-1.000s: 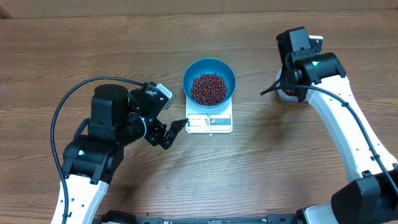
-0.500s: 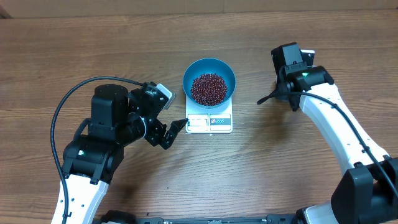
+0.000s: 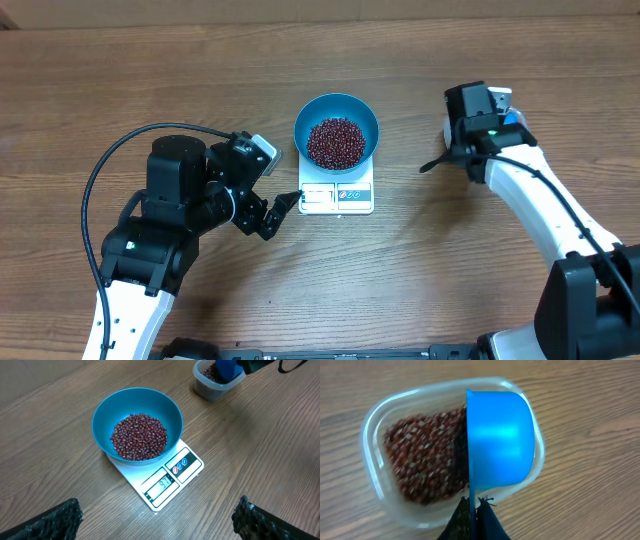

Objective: Scoop item into bowl and weigh 150g on scale
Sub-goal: 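Move the scoop back over the bean tub with the right gripper, then lower the scoop into the bean tub with the right gripper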

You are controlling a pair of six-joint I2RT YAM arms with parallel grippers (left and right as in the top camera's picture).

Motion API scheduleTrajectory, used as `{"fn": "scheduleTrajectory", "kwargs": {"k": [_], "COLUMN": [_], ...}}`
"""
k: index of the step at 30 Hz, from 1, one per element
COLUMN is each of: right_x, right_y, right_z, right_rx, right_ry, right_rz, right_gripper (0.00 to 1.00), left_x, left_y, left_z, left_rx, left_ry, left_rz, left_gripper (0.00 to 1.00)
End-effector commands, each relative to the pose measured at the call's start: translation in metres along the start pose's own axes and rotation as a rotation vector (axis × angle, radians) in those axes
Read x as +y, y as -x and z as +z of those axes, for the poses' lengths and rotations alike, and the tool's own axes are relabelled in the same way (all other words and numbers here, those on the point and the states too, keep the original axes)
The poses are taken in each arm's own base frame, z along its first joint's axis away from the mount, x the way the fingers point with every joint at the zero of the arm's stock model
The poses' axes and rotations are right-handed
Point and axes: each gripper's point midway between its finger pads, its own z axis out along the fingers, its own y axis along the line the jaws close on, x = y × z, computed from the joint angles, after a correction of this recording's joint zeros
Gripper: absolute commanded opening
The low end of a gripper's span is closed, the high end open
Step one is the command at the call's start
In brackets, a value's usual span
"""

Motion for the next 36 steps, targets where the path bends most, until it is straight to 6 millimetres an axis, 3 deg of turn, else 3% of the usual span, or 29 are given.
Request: {"fn": "scheduleTrajectory", "kwargs": {"k": [1,13,23,36], "right_x": [-0.015,-0.017,-0.017,0.027], "right_y": [0.006,0.004,-0.020,-0.034], "right_z": [0.008,0.011,0.021,0.017], "right_rx": [-0.014,-0.010,0.037,0.104], "right_ry": [-0.040,-0.041,-0.050,0.212], "right_rz": [-0.030,-0.047,-0.084,-0.121], "right_gripper": [0.04,0.04,0.04,0.04], "left_x": [0.000,0.000,0.000,0.000], "left_y": [0.011,0.011,0.011,0.011], "left_z": [-0.004,-0.004,-0.004,-0.004], "left_rx": [-0.028,-0.028,-0.028,-0.028], "left_ry": [-0.004,-0.004,-0.004,-0.004], "left_rz": [0.031,0.031,0.031,0.031], "left_gripper": [1.00,1.00,1.00,1.00]}}
